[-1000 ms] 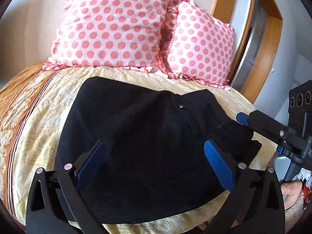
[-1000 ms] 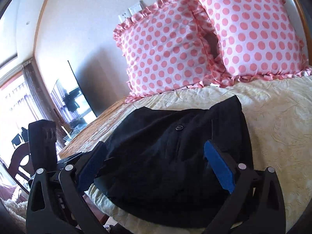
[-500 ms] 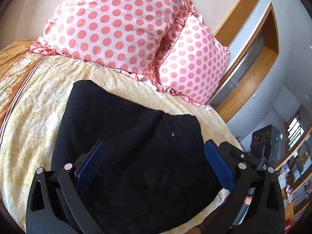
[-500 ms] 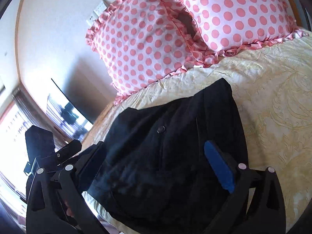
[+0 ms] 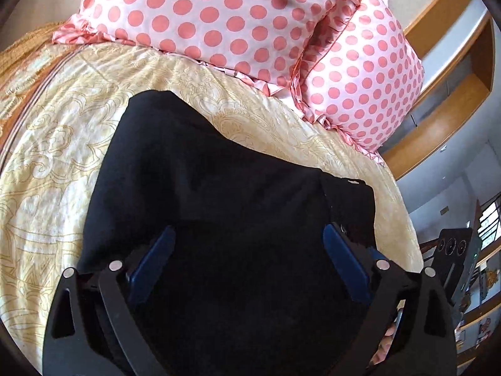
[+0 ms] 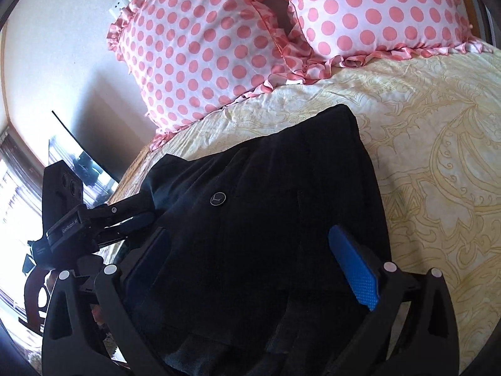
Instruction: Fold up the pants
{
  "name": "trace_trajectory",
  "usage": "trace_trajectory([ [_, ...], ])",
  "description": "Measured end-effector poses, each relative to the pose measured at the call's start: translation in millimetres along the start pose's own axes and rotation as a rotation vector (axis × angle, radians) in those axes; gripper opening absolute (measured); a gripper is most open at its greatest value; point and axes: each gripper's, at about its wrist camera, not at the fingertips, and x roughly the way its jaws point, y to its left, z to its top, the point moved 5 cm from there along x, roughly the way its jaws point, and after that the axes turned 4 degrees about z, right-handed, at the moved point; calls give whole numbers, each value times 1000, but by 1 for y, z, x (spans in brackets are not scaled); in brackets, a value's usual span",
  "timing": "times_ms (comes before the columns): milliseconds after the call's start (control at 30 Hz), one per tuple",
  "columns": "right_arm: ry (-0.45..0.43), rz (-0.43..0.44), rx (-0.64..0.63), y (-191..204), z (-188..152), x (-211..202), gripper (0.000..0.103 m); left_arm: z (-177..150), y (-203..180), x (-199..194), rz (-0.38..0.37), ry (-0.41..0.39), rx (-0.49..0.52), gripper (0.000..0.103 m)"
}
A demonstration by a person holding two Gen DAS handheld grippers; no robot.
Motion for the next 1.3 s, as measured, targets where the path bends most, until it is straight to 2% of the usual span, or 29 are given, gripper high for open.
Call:
trace_trajectory([
  [100, -45, -11, -72, 12, -8, -17, 102, -16, -8, -28, 79, -90, 114, 101],
  [167, -81, -50, -158, 24, -17, -29, 102, -31, -14, -46, 181, -169, 214, 101],
  [233, -120, -116, -254, 36, -27, -38, 102, -48, -21, -60, 320, -240, 314, 101],
  [267, -138, -145, -299, 42, -32, -40, 102, -56, -23, -64, 375, -263, 346, 101],
  [333, -175, -185, -382, 53, -42, -43, 102, -70, -22, -67, 431, -282, 358, 101],
  [467, -219, -271, -482, 64, -54, -40, 102, -87, -17, -64, 436, -253, 313, 101],
  [567, -211, -289, -474, 61, -57, -37, 102, -97, -15, -59, 445, -235, 311, 101],
  [633, -181, -318, -459, 54, -60, -30, 102, -101, -12, -58, 441, -234, 298, 101],
  [700, -102, -347, -442, 42, -68, -15, 102, -103, -9, -56, 428, -225, 284, 101],
  [833, -85, -322, -420, 40, -71, -18, 102, -108, -8, -54, 427, -243, 289, 101],
  [867, -94, -293, -408, 41, -67, -23, 102, -109, -8, -54, 426, -247, 292, 101],
  [933, -148, -227, -352, 40, -51, -41, 102, -110, -7, -55, 419, -255, 296, 101],
  [1000, -159, -192, -262, 27, -29, -52, 102, -112, -6, -56, 405, -271, 297, 101],
  [1100, -94, -130, -69, -14, 3, -49, 102, -115, -4, -59, 374, -299, 291, 101],
  [1200, -17, -78, 109, -52, 17, -37, 101, -118, -2, -62, 349, -310, 283, 101],
  [1300, 41, -46, 164, -67, 19, -22, 88, -118, -1, -62, 342, -310, 288, 101],
])
